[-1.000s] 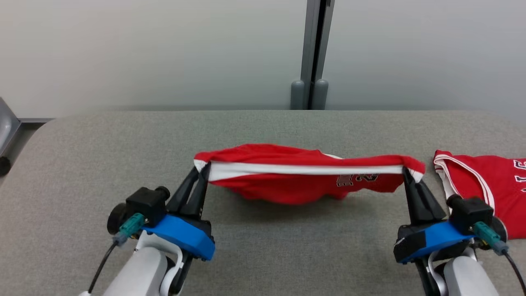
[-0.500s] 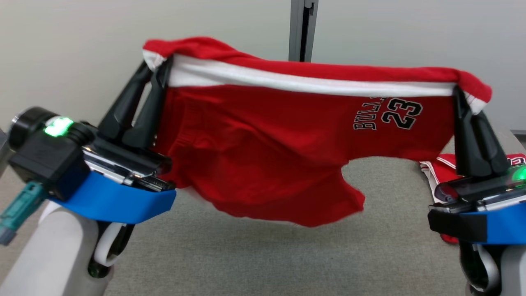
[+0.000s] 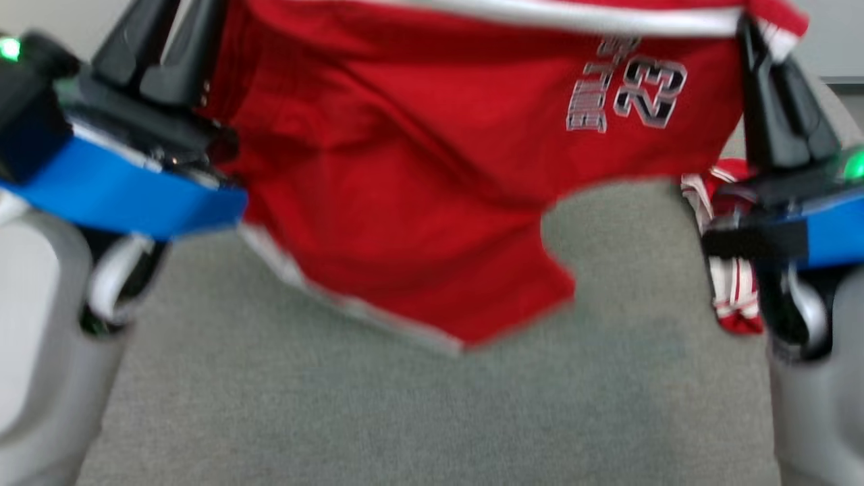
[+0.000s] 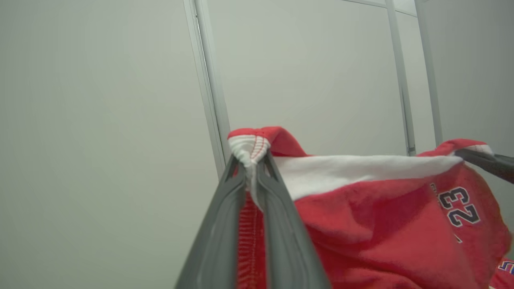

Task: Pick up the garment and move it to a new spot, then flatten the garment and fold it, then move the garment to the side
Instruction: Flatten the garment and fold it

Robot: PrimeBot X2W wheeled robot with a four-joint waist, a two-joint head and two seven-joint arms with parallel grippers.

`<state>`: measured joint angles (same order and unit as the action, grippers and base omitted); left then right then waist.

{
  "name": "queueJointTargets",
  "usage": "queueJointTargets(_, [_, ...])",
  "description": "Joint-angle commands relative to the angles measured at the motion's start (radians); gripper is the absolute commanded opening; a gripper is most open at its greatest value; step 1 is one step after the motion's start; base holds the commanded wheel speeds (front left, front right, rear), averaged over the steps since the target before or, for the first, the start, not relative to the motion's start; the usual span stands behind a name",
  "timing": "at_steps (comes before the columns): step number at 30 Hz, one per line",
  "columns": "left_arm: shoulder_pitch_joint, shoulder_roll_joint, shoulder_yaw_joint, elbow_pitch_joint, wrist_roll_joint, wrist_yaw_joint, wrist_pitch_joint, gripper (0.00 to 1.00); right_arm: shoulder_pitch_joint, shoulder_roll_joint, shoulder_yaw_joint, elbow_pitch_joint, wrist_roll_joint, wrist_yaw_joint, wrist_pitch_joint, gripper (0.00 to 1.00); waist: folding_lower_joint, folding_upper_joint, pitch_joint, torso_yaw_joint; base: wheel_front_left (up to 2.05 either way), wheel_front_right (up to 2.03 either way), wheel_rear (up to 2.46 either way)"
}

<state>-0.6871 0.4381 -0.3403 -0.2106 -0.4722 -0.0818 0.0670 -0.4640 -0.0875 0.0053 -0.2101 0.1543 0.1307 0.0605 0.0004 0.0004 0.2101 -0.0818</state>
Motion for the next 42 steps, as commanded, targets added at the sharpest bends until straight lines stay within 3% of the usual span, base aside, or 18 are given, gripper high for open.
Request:
queueJointTargets(1, [-0.049,0.009,0.001,0.029,0.009,-0.007,-0.007,0.0,-0.066,-0.014,0.001,0.03,0.0,0.0,-0.005,0.0,-0.0004,-0.0004,0.049,0.024,0.0,0.0,0.0])
queueJointTargets(5, [-0.235,-0.021,-0.006,0.178,0.022,-0.025,-0.055,0.0,-0.295,-0.012,-0.018,0.185,-0.012,0.0,-0.056,0.0,-0.0004,-0.0004,0.134,0.006,0.0,0.0,0.0])
queueJointTargets(9, [-0.342,-0.05,-0.02,0.325,0.034,-0.032,-0.09,0.0,-0.422,0.011,-0.02,0.329,-0.02,0.0,-0.117,0.0,-0.0004,-0.0004,0.193,-0.006,0.0,0.0,0.0])
queueJointTargets(16, [-0.274,-0.086,-0.069,0.539,0.005,-0.042,-0.166,0.0,-0.384,0.031,0.039,0.587,-0.032,0.0,-0.211,0.0,-0.0004,-0.0004,0.257,-0.007,0.0,0.0,0.0])
queueJointTargets(22, [-0.131,-0.112,-0.106,0.648,-0.032,-0.043,-0.24,0.0,-0.298,0.034,0.076,0.734,-0.018,0.0,-0.28,0.0,-0.0004,-0.0004,0.26,-0.001,0.0,0.0,0.0])
queueJointTargets(31, [0.025,-0.142,-0.091,0.666,-0.077,-0.024,-0.302,0.0,-0.176,0.035,0.079,0.753,0.007,0.0,-0.32,0.0,-0.0004,-0.0004,0.215,0.019,0.0,0.0,0.0])
queueJointTargets(42, [0.274,-0.16,-0.107,0.501,-0.088,0.025,-0.323,0.0,0.08,0.035,0.042,0.583,0.035,0.0,-0.324,0.0,-0.0004,-0.0004,0.049,0.037,0.0,0.0,0.0])
